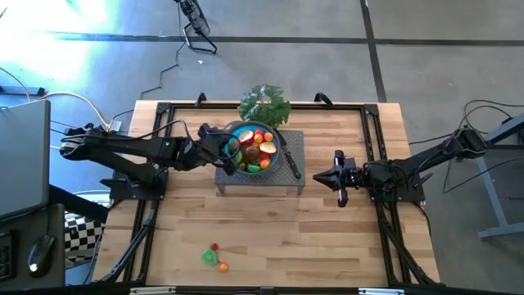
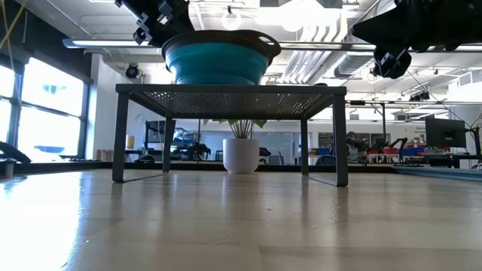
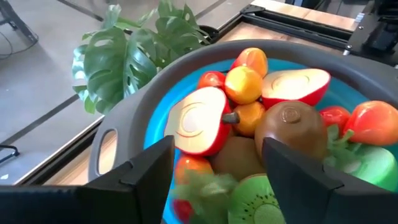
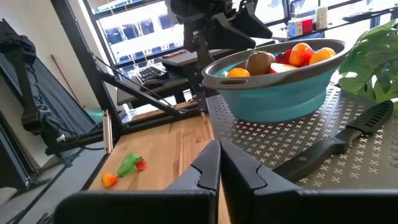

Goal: Pick & Place Fruit
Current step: Put the pear into the blue strainer bowl on the shelf

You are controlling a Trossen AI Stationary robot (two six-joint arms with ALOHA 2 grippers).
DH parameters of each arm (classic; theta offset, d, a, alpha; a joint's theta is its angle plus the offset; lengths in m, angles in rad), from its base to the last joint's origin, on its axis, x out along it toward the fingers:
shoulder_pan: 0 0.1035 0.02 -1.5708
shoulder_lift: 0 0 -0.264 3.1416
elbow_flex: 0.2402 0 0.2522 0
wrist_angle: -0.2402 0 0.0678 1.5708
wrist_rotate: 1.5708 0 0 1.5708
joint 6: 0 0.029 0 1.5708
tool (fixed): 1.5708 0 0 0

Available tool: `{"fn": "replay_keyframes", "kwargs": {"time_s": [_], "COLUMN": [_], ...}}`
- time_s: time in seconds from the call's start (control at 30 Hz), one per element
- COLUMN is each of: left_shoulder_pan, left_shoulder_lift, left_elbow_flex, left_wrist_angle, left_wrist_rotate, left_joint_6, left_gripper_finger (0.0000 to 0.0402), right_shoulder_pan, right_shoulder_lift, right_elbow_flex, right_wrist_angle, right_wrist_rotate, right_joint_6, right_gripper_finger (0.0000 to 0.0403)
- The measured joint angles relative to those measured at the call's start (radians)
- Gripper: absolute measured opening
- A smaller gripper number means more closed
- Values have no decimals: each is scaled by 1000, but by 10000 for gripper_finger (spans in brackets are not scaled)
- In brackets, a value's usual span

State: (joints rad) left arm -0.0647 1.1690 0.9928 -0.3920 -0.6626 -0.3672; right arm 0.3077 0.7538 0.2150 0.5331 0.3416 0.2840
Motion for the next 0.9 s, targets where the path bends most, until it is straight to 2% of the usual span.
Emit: {"fn": "replay_keyframes", "kwargs": {"time_s": [0.2, 0.3, 0.43, 0.63, 0.77, 0.83, 0.9], "left_shoulder_pan": [-1, -1, -1, -1, -10, -55, -107], "left_shoulder_lift": [-5, -13, -23, -23, -23, -23, -23], "left_elbow_flex": [23, 64, 94, 109, 108, 109, 109], "left_wrist_angle": [-7, -2, -16, -21, -24, 0, 2], "left_wrist_rotate": [-19, 19, 140, 350, 446, 480, 486], "left_joint_6": [5, 44, 79, 135, 164, 205, 232], "left_gripper_finger": [239, 223, 176, 83, 23, 6, 7], "right_shoulder_pan": [0, 0, 0, 0, 0, 0, 0], "right_shoulder_lift": [0, 0, 0, 0, 0, 0, 0], "right_elbow_flex": [0, 0, 0, 0, 0, 0, 0], "right_wrist_angle": [0, 0, 0, 4, 9, 10, 10], "right_wrist_rotate": [0, 0, 0, 0, -5, -7, -6], "right_joint_6": [0, 0, 0, 1, 8, 9, 10], "right_gripper_finger": [4, 4, 4, 4, 4, 4, 4]}}
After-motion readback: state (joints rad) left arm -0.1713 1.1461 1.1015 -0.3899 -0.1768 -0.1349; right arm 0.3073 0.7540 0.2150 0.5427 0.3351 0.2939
